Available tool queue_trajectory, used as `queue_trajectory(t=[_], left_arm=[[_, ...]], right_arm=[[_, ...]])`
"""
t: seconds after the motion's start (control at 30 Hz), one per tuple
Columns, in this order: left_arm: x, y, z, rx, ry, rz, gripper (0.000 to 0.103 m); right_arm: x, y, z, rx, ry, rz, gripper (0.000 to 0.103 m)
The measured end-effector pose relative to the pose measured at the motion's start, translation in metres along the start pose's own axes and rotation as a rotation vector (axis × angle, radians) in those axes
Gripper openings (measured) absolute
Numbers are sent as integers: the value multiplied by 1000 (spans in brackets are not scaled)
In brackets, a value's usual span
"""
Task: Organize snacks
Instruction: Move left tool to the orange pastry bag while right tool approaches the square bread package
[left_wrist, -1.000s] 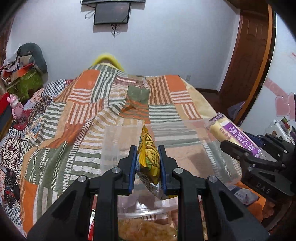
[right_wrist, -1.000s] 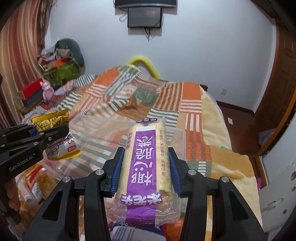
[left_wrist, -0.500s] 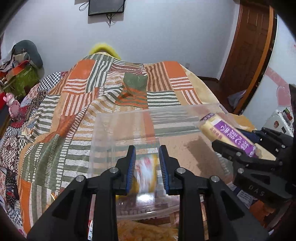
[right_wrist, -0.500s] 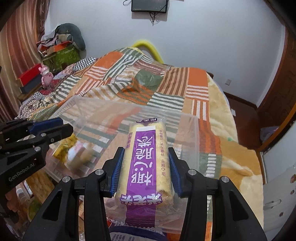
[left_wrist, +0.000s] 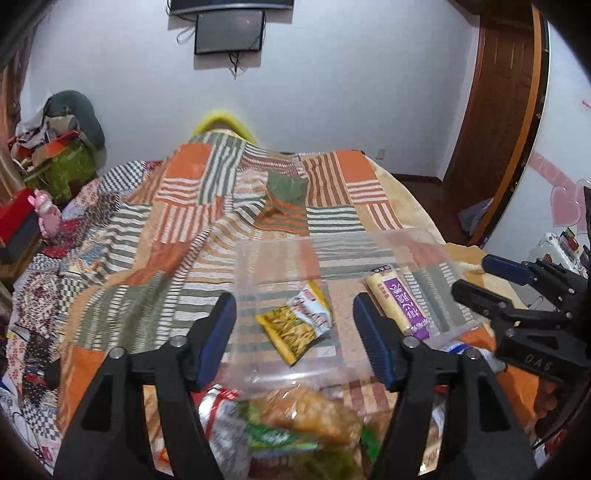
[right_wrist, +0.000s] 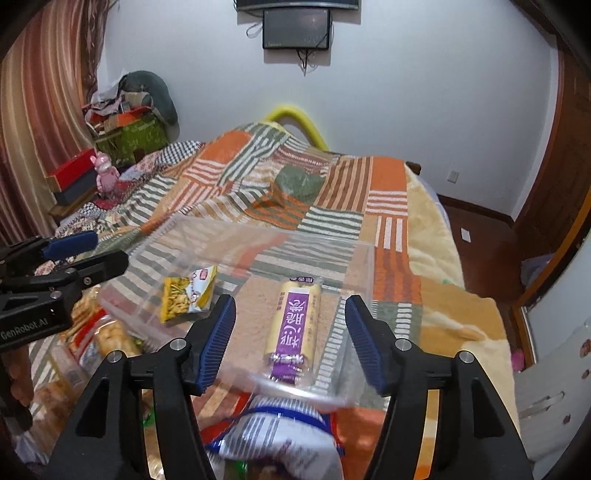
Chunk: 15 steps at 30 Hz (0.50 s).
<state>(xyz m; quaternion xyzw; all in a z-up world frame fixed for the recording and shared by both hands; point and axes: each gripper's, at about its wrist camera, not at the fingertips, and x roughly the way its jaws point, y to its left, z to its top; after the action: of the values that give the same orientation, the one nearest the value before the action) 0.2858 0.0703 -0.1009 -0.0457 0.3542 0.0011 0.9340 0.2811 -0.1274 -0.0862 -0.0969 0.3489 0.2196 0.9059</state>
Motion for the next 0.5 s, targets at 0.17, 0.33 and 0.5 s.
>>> queue_trajectory(t=[0.17,0.33,0.5], left_arm=[[-37,12,-14,12,-24,31,71],[-64,29,-35,1,-26,61,82],[-80,46,-63,-10,3,95,88]], right_arm=[[-26,8,-10,-2,-39,1,68],[-44,17,-24,6,-52,26,72],[-56,29,-41,1,-55,31,76]])
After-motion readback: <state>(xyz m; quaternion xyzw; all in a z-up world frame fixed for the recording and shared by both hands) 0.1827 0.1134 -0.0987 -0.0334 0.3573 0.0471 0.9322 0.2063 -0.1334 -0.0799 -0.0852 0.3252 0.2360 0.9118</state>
